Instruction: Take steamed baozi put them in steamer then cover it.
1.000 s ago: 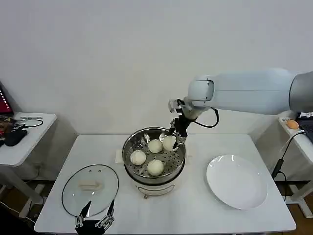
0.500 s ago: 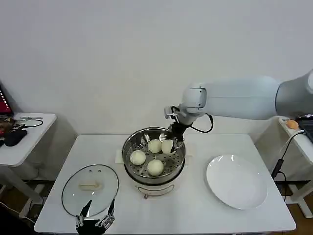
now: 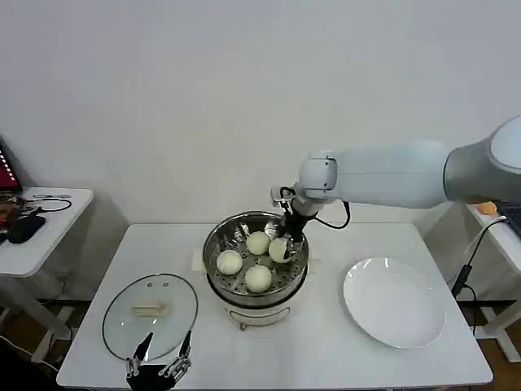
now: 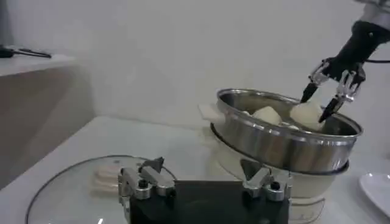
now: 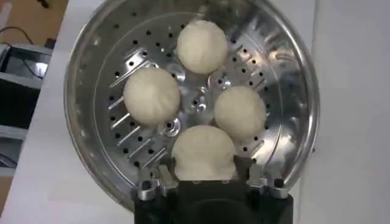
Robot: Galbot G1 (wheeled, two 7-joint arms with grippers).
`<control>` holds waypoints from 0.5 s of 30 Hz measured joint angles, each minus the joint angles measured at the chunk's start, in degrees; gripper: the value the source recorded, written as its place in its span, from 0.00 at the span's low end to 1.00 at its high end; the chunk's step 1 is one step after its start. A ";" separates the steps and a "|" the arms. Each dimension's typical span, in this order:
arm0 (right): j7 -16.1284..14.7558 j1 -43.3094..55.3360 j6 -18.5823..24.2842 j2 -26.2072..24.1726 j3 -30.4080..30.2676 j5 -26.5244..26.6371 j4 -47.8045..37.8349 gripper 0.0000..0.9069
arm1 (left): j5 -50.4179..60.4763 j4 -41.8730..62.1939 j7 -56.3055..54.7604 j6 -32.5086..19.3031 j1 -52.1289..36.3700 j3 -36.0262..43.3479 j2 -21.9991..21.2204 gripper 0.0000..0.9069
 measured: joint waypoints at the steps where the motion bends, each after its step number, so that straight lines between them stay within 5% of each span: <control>1: 0.01 -0.17 -0.14 0.06 0.01 -0.06 -0.11 0.74 | -0.02 0.00 -0.01 0.00 0.00 0.00 0.00 1.00; 8: 0.09 -1.56 -0.66 0.11 0.01 -0.54 -0.86 0.74 | -0.16 0.24 -0.01 0.00 -0.20 -0.03 0.07 1.00; 9: 0.22 -1.78 -0.76 0.05 0.04 -0.55 -0.94 1.00 | -0.18 0.27 -0.01 0.01 -0.23 -0.06 0.09 1.00; 15: 0.74 -2.35 -1.08 -0.35 0.46 -0.62 -0.95 1.00 | -0.41 0.32 -0.02 0.12 -0.48 -0.15 0.04 1.00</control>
